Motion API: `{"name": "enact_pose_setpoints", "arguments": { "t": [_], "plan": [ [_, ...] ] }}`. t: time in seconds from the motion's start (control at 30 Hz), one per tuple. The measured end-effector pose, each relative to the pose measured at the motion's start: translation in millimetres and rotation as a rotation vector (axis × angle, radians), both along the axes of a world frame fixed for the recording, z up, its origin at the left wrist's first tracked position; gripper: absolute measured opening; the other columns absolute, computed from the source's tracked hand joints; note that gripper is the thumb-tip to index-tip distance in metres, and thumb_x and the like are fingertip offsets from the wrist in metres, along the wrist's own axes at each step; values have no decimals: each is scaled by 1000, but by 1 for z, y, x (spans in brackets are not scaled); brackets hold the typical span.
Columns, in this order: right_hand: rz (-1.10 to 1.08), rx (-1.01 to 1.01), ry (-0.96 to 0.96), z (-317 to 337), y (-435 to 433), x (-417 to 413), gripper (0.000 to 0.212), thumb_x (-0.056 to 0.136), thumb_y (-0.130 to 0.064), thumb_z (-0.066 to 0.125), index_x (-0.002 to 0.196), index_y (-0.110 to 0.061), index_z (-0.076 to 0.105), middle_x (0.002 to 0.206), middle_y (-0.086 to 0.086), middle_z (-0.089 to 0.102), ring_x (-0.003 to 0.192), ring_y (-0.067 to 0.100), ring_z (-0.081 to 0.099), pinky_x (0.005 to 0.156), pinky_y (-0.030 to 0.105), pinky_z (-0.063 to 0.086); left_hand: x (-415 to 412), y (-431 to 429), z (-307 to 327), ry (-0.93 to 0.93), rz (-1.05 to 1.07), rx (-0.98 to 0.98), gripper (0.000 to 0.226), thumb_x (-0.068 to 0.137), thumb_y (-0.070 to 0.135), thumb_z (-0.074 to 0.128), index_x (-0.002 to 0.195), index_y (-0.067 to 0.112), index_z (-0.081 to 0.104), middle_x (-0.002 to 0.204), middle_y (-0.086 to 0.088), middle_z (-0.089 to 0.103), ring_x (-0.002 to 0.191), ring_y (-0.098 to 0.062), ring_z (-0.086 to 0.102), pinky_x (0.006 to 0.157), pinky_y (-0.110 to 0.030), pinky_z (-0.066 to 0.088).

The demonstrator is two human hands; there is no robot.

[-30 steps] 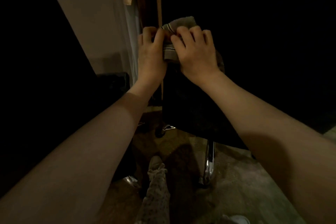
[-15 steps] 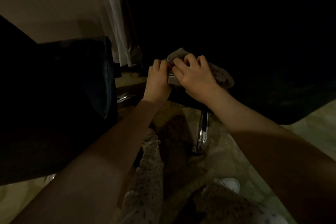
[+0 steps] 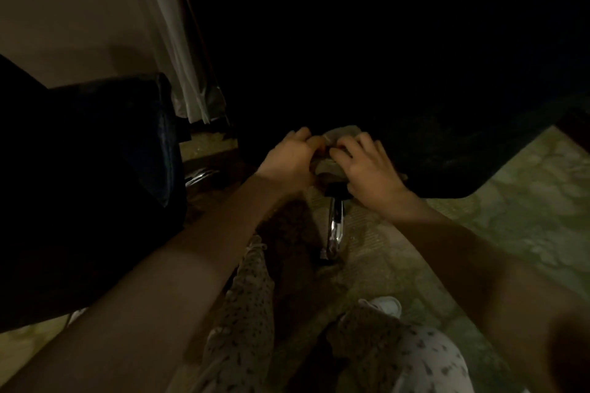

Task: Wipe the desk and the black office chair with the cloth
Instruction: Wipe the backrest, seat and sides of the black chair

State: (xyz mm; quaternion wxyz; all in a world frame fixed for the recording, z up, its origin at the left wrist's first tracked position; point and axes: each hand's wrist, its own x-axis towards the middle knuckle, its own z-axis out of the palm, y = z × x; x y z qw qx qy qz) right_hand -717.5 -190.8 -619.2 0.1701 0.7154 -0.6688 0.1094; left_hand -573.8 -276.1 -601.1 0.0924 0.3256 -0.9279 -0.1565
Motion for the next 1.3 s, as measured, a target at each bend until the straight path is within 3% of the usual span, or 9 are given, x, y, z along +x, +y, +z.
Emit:
{"name": "enact_pose_setpoints", "arguments": {
  "t": [0.13, 0.23, 0.4, 0.57, 0.73, 0.83, 0.93, 1.13, 1.3],
  "plan": [
    [74, -265, -60, 41, 1, -19, 72, 50, 1, 81, 114, -7, 50, 113, 13, 45, 96, 30, 37, 71, 42, 51, -11, 2, 41, 271, -19, -403, 42, 66, 9, 73, 106, 5, 61, 103, -17, 57, 98, -28, 45, 76, -35, 47],
    [88, -343, 64, 61, -4, -34, 66, 61, -5, 78, 118, -10, 44, 116, 9, 36, 99, 29, 38, 74, 40, 48, -18, -4, 52, 380, -27, -559, 38, 63, 9, 67, 100, 4, 60, 95, -19, 57, 90, -24, 37, 73, -29, 38],
    [52, -233, 164, 36, -7, -51, 79, 51, -9, 83, 119, -13, 43, 122, 9, 35, 102, 28, 37, 81, 38, 41, -29, -4, 36, 187, -41, -445, 50, 59, 5, 80, 105, 7, 62, 102, -15, 58, 94, -35, 55, 69, -37, 51],
    [105, -115, 53, -11, -5, -47, 90, 37, 0, 85, 115, -11, 42, 121, 10, 36, 102, 29, 37, 77, 39, 52, -27, -5, -3, 37, -50, -305, 50, 73, 8, 72, 121, 10, 58, 117, -14, 54, 110, -34, 50, 77, -40, 49],
    [70, 32, -64, -53, -10, -33, 74, 28, 8, 84, 100, -3, 67, 108, 17, 62, 97, 28, 39, 66, 40, 55, -28, -10, -43, -90, -33, -143, 41, 84, 15, 67, 124, 14, 59, 122, -13, 55, 115, -34, 50, 89, -44, 48],
    [-4, 240, -162, -54, -10, -13, 64, 52, 9, 80, 112, -3, 62, 121, 14, 55, 109, 29, 45, 78, 37, 53, -25, -8, -54, -211, 48, -8, 42, 91, 16, 57, 132, 20, 52, 130, -8, 50, 120, -27, 46, 94, -37, 44],
    [-90, 448, -235, -54, -7, -5, 52, 86, 2, 53, 136, -10, 42, 142, 5, 31, 128, 25, 28, 101, 32, 36, -21, -3, -48, -255, 22, 20, 46, 93, 9, 50, 137, 18, 46, 132, -10, 47, 122, -28, 45, 94, -35, 42],
    [-161, 533, -516, -32, 15, 0, 57, 87, -2, 52, 141, -14, 38, 139, 7, 40, 127, 28, 36, 102, 37, 37, -9, 11, -23, -213, 5, 138, 36, 90, 16, 56, 126, 16, 56, 123, -9, 54, 113, -27, 51, 87, -30, 41],
    [-304, 390, -886, 2, 48, -9, 53, 80, -9, 65, 131, -18, 50, 116, 11, 60, 107, 27, 57, 87, 35, 49, -7, 26, 9, -83, 77, 307, 38, 82, 13, 64, 119, 16, 61, 111, -12, 60, 103, -29, 56, 78, -33, 48]
  ]
}}
